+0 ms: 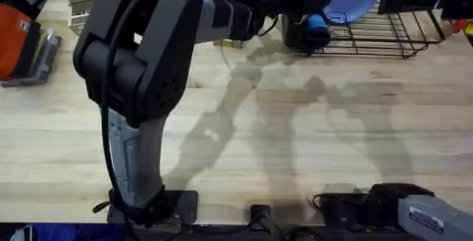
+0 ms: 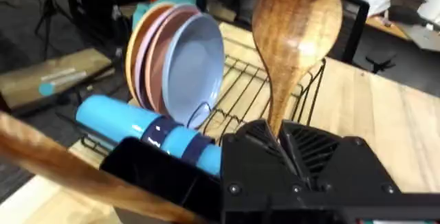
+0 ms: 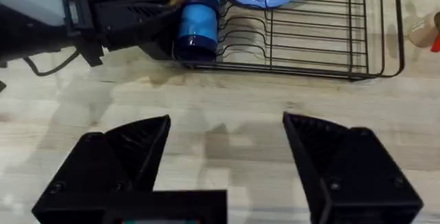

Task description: Pick up the spoon on the table one by one and put them onto the rack

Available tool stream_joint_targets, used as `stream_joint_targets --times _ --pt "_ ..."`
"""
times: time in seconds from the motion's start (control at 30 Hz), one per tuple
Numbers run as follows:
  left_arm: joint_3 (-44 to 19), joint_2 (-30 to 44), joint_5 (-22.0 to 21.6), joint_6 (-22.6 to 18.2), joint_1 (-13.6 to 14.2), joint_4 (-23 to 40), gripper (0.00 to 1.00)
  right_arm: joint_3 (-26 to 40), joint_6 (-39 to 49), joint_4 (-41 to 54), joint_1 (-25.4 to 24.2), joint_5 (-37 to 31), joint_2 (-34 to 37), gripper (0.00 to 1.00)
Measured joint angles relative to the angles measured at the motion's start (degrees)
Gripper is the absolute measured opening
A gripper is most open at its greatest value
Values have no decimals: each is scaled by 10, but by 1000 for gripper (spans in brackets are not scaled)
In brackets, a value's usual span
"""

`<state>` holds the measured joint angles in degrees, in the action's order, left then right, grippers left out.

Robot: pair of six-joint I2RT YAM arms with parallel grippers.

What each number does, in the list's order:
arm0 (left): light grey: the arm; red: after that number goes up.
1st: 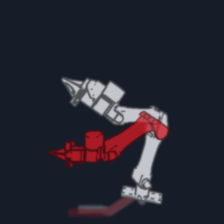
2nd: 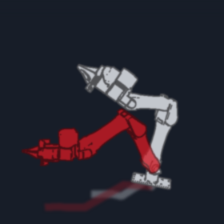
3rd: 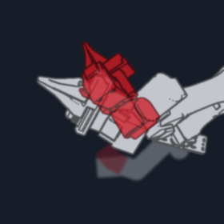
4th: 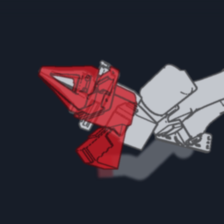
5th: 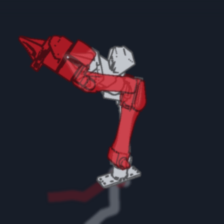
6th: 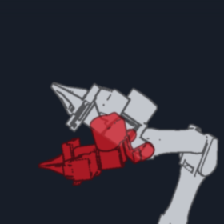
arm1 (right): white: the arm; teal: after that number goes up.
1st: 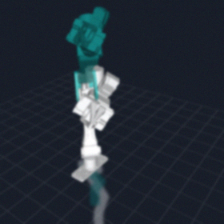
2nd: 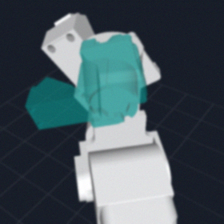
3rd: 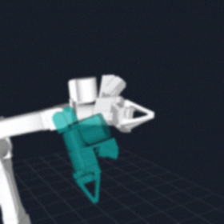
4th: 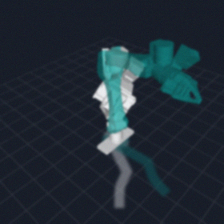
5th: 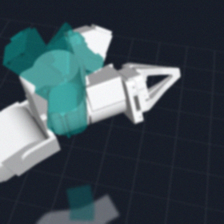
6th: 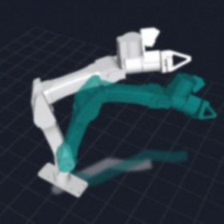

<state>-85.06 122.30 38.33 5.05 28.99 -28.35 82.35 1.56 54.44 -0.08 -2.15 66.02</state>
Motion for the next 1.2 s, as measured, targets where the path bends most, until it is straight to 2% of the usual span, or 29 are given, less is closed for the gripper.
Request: stream_joint_targets --times 0.2,0.47,0.67,0.8,0.9,1.07,1.2 --pt "-1 0 0 -5 -6 27 44 0 0 0 0 0 0 993" --pt "-1 0 0 -9 -27 103 44 0 0 0 0 0 0 993" --pt "-1 0 -2 -12 -30 113 47 0 0 0 0 0 0 993" --pt "-2 0 -2 -14 -30 126 189 0 0 0 0 0 0 993" --pt "-1 0 -2 -15 -30 131 246 0 0 0 0 0 0 993" --pt "-1 0 3 -16 -30 131 440 0 0 0 0 0 0 993" --pt "-1 0 9 -16 -29 131 499 0 0 0 0 0 0 993"
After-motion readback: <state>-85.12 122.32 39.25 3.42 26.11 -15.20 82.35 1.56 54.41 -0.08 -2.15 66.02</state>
